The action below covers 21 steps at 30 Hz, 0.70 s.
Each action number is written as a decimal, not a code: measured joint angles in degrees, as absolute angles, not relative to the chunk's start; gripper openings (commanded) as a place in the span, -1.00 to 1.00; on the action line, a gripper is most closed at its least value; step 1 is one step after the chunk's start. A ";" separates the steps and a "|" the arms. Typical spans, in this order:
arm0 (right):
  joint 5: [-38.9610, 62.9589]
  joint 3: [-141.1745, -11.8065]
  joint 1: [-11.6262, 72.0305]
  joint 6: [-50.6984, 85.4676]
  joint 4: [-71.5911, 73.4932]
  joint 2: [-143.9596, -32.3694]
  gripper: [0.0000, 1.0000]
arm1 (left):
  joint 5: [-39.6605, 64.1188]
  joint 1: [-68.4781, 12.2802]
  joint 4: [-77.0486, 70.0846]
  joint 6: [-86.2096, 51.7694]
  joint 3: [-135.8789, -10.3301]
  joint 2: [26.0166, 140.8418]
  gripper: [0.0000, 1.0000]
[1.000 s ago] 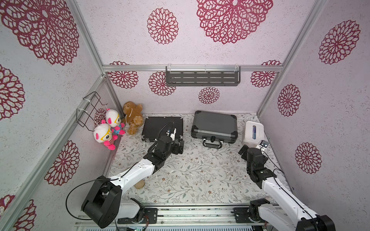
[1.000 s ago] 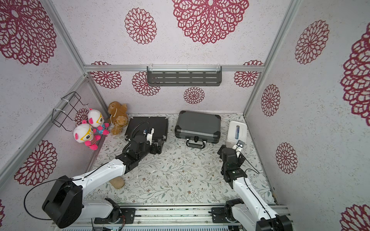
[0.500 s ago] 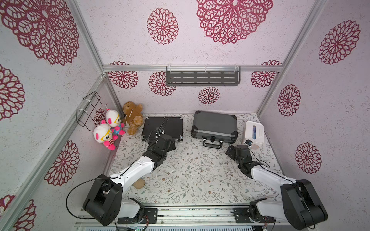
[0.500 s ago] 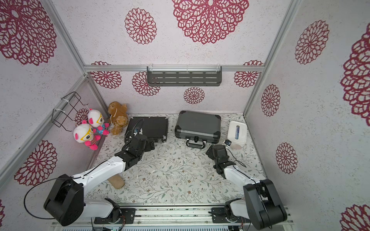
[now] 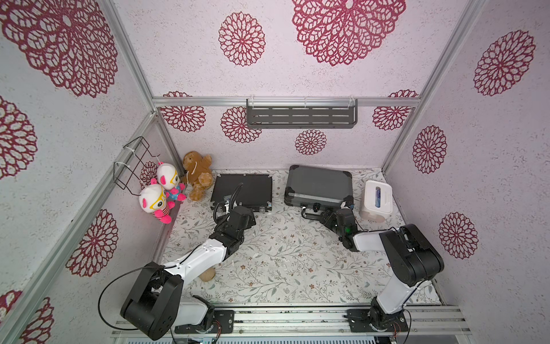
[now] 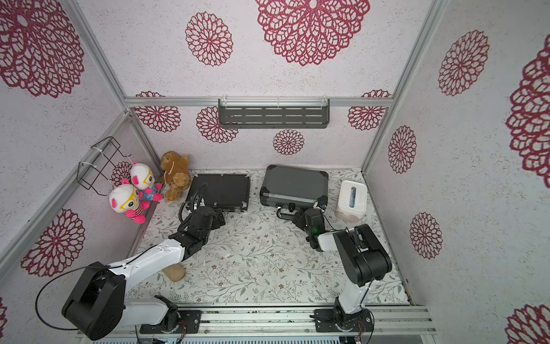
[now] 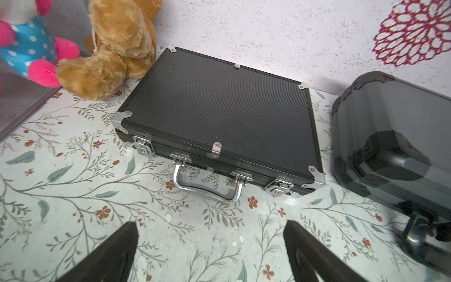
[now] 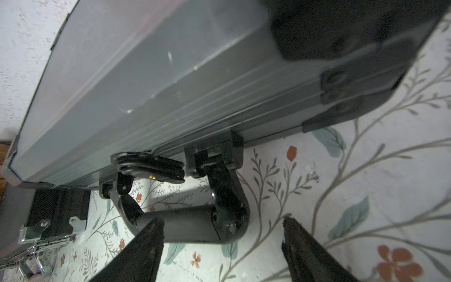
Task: Open the poker set cases
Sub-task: Pick up the poker set case from the center of the board.
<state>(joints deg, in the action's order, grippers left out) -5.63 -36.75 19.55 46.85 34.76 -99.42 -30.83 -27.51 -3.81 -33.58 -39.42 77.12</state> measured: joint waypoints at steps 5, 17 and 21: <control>-4.82 -36.73 19.55 48.29 40.40 -102.02 0.59 | -28.95 -27.51 -6.94 -33.65 -38.54 76.86 0.98; -2.55 -35.77 19.35 54.68 51.24 -106.39 0.30 | -27.22 -27.59 -10.92 -33.67 -36.51 76.86 0.98; -2.83 -34.22 19.42 57.60 54.15 -106.39 0.22 | -27.03 -27.59 -11.49 -33.69 -36.51 76.86 0.98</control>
<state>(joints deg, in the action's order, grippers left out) -2.83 -34.22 19.42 57.60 54.15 -106.39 -27.03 -27.59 -11.49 -33.69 -36.51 76.86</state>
